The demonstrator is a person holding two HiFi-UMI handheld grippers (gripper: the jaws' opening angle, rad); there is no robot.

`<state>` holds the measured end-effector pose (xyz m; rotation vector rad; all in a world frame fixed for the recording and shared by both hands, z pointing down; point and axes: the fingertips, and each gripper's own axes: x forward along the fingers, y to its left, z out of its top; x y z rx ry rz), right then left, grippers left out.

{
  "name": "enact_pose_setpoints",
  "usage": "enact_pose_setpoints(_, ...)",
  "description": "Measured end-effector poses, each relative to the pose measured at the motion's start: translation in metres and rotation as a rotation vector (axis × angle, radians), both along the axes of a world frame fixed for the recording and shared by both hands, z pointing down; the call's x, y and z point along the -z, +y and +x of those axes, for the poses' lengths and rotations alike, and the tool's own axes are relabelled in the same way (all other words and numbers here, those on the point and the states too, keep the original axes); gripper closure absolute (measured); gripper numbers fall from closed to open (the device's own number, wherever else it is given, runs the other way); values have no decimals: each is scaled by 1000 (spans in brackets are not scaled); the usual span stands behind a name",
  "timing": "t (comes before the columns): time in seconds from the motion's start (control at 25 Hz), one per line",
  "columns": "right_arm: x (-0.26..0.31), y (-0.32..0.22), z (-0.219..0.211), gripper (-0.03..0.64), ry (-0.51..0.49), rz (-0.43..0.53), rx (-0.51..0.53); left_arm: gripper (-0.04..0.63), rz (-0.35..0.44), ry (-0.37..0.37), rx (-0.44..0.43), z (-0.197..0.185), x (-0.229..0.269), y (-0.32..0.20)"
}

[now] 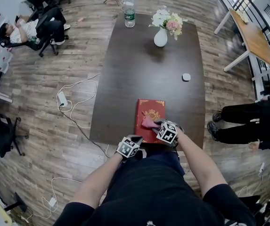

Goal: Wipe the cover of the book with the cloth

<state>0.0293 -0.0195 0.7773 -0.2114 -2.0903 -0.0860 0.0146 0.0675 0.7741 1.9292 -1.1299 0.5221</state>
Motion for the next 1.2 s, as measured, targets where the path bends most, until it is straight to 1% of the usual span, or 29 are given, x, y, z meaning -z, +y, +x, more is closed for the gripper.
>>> enact_pose_setpoints(0.72, 2, -11, 25, 504, 6, 3, -40, 600, 4, 1, -5, 0, -1, 1)
enact_pose_setpoints(1.2, 3, -23, 44, 503, 22, 11, -75, 600, 4, -13, -21, 0, 0, -2)
